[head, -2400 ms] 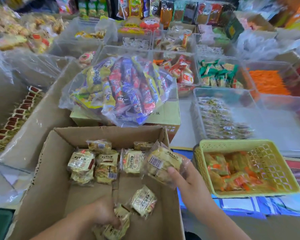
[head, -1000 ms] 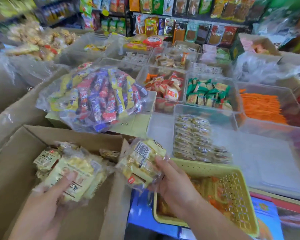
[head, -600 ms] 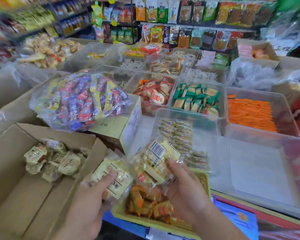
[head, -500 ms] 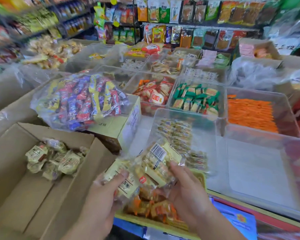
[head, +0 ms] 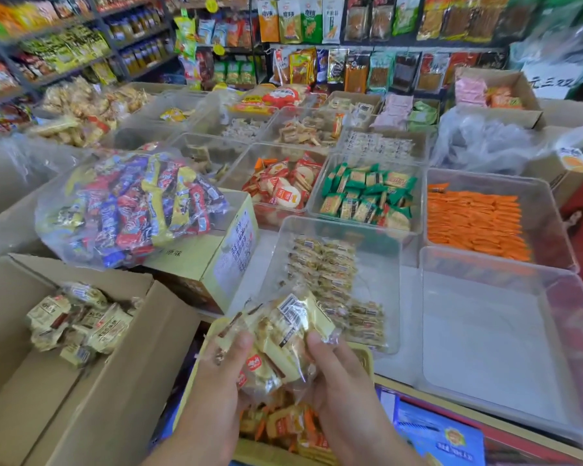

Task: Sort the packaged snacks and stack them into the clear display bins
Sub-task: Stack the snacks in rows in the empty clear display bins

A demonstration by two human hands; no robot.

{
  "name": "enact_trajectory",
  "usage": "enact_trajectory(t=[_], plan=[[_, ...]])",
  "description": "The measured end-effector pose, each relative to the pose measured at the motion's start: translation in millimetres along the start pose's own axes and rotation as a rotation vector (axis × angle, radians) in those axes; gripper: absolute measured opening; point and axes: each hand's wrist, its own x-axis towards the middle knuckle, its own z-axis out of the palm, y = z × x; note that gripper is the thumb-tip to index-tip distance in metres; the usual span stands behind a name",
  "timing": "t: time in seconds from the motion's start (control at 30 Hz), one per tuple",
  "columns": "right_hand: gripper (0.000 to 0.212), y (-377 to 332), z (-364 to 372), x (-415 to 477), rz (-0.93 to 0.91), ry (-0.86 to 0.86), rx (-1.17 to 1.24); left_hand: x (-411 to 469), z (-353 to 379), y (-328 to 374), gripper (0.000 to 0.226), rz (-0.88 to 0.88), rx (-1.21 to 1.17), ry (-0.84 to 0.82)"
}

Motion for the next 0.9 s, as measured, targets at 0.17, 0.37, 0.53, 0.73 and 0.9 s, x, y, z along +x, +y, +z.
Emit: enact_trajectory(t=[0.17, 0.37, 0.53, 0.73, 0.9], plan=[[0.028, -17, -15, -2, 0.064, 0.021, 0.027, 18, -3, -7, 0.083, -0.02, 0.024, 0.048], [0.051, -45, -31, 0, 0.071, 0.092, -0.086, 35, -1, -11, 0.066, -0.078, 0.125, -0.023], [0.031, -51, -40, 1, -0.045, 0.08, -0.112, 43, 7, -12, 0.066, -0.125, 0.077, -0.087], [0.027, -56, -74, 7, -1.059, 0.176, -1.257, 51, 5, -5, 0.076, -0.071, 0.074, -0.018], [0.024, -52, -86, 14, -1.234, 0.089, -1.518, 52, 6, -2, 0.071, -0.061, 0.094, -0.039]])
